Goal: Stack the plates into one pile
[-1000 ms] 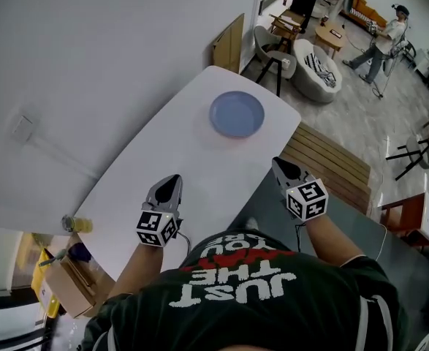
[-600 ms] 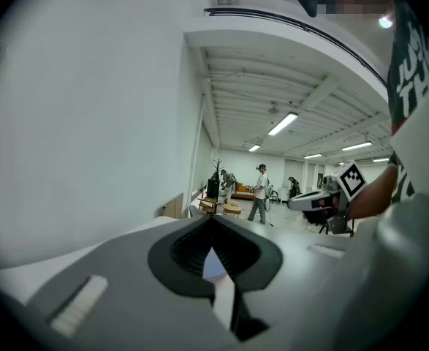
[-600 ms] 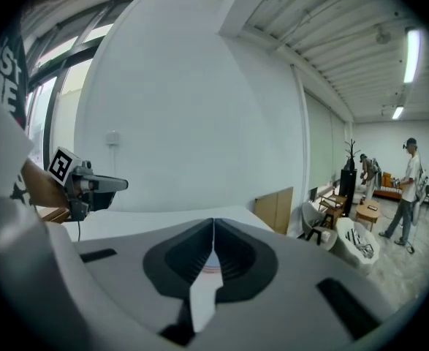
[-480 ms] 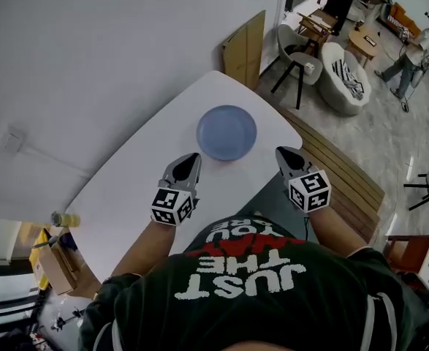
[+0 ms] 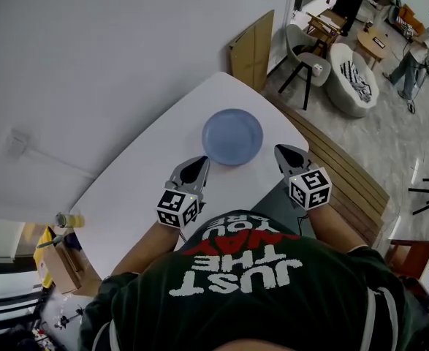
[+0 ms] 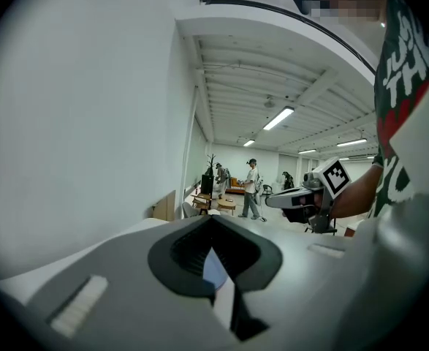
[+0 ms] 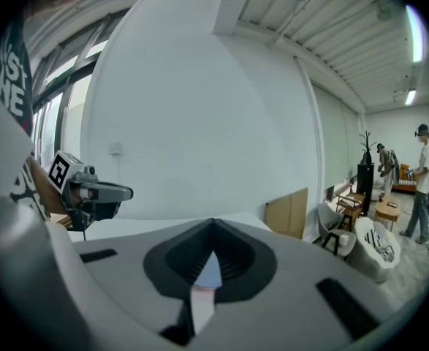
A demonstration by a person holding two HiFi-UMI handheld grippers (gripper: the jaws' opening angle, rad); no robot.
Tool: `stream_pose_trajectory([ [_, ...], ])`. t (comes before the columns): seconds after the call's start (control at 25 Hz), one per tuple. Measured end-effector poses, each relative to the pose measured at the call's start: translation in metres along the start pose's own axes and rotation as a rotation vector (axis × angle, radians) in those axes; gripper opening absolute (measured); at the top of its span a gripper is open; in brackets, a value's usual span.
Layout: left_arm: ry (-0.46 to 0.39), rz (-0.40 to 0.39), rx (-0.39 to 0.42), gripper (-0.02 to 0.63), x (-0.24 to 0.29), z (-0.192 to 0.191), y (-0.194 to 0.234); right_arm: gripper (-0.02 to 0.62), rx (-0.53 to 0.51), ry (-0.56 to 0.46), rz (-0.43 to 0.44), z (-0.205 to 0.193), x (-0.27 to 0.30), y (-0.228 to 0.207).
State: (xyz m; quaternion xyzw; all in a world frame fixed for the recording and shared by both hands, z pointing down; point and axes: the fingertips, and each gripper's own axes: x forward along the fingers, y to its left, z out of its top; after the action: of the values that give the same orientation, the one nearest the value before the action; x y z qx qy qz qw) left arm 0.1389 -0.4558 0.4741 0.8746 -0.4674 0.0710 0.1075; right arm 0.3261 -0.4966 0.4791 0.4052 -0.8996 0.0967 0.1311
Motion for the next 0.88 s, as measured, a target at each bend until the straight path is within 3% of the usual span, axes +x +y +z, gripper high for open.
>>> stream_pose_trajectory([
  [0.88,-0.008,0.049,-0.035,0.008,-0.008,-0.01,0.013,0.005,-0.037,0.046,0.044,0.001,0.014,0.005],
])
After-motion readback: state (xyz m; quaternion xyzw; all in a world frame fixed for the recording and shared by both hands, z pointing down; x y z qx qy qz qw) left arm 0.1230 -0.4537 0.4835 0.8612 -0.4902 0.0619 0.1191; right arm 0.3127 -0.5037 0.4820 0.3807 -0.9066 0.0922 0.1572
